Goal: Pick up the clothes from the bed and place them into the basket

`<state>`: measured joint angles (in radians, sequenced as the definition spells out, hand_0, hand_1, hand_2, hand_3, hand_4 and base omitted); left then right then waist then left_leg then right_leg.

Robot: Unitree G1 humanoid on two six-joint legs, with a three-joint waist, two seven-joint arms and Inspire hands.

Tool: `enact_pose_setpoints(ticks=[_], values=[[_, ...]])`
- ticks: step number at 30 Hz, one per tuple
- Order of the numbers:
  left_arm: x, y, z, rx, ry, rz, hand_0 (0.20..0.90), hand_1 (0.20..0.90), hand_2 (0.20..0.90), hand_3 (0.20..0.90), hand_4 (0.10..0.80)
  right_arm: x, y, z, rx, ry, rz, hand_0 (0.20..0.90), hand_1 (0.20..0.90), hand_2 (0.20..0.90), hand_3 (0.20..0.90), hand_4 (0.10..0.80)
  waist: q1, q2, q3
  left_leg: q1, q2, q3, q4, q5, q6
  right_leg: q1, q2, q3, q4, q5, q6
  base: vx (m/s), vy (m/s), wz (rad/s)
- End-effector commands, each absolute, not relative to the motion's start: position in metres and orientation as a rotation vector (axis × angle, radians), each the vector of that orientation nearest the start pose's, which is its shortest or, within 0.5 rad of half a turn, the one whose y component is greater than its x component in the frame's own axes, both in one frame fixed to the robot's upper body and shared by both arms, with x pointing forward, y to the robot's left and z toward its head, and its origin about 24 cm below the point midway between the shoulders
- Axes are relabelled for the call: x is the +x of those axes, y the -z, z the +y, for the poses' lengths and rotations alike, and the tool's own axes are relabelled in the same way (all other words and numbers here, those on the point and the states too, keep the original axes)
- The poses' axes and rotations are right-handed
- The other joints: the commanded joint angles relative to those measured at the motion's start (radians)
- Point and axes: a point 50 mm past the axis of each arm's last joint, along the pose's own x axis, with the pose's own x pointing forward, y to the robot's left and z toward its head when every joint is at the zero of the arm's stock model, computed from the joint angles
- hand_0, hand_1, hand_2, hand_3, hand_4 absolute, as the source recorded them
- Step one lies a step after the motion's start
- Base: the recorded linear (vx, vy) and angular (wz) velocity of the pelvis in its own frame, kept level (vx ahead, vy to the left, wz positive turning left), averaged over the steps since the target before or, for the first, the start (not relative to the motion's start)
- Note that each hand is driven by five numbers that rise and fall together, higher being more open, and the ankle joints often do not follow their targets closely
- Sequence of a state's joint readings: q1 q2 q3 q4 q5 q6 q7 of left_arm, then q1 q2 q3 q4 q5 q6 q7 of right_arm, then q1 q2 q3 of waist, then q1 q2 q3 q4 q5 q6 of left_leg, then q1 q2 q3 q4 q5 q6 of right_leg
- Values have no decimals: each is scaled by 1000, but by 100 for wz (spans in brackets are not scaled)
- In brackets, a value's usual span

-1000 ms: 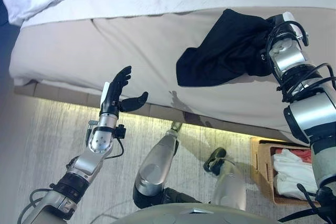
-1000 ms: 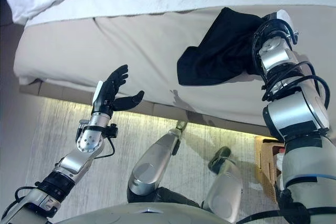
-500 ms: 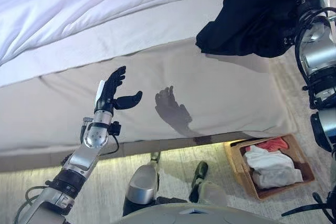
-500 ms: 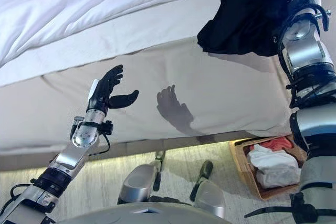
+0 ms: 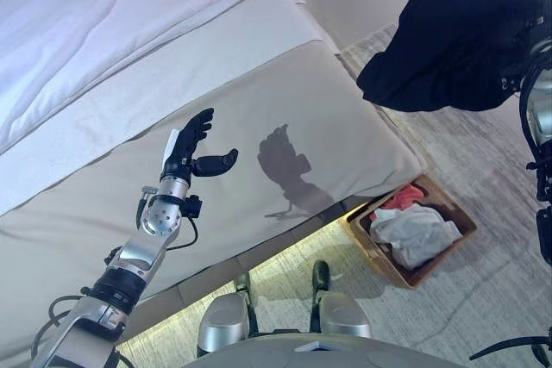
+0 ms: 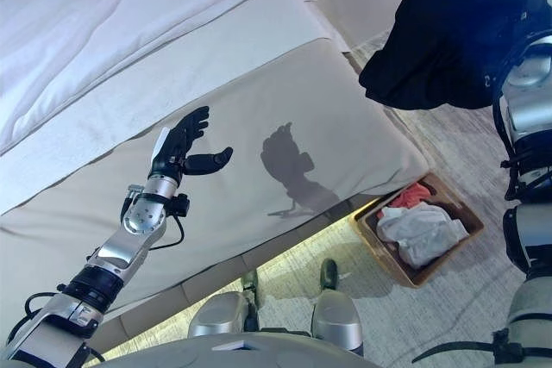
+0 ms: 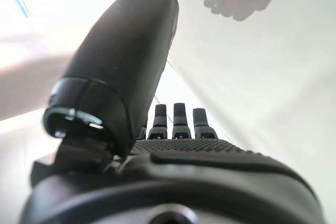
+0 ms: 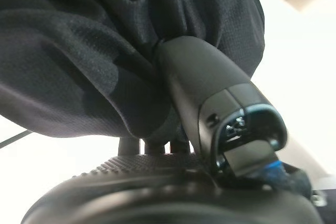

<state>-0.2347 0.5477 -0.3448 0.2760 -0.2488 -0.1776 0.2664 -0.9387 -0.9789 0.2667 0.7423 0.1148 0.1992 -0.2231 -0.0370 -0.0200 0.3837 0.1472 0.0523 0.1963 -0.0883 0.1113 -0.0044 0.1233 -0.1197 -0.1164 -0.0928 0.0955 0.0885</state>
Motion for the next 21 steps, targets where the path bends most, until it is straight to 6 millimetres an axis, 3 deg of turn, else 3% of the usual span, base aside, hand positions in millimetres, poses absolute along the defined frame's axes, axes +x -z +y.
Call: enact_pose_setpoints(ticks=[1, 14, 21], values=[[285, -41, 185, 373, 77, -79, 900, 900, 900, 900, 800, 332, -276, -362, -928, 707, -182, 300, 300, 300, 200, 100, -18, -14, -275, 13, 45, 33, 1, -147, -48, -45, 39, 30, 13, -55, -26, 7, -32, -14], [291, -42, 165, 372, 126, -101, 900, 900, 900, 900, 800, 311, -231, -399, -868, 698, 17, 300, 300, 300, 200, 100, -103, 14, -247, 47, 52, 67, 2, -163, -67, -76, 64, 125, 32, -60, -37, -9, -18, -20], [296, -47, 156, 355, 137, -116, 900, 900, 900, 900, 800, 311, -206, -403, -819, 681, 94, 300, 300, 300, 200, 100, -118, 45, -231, 43, 48, 74, 1, -161, -71, -89, 67, 141, 31, -56, -38, -38, -18, -11]])
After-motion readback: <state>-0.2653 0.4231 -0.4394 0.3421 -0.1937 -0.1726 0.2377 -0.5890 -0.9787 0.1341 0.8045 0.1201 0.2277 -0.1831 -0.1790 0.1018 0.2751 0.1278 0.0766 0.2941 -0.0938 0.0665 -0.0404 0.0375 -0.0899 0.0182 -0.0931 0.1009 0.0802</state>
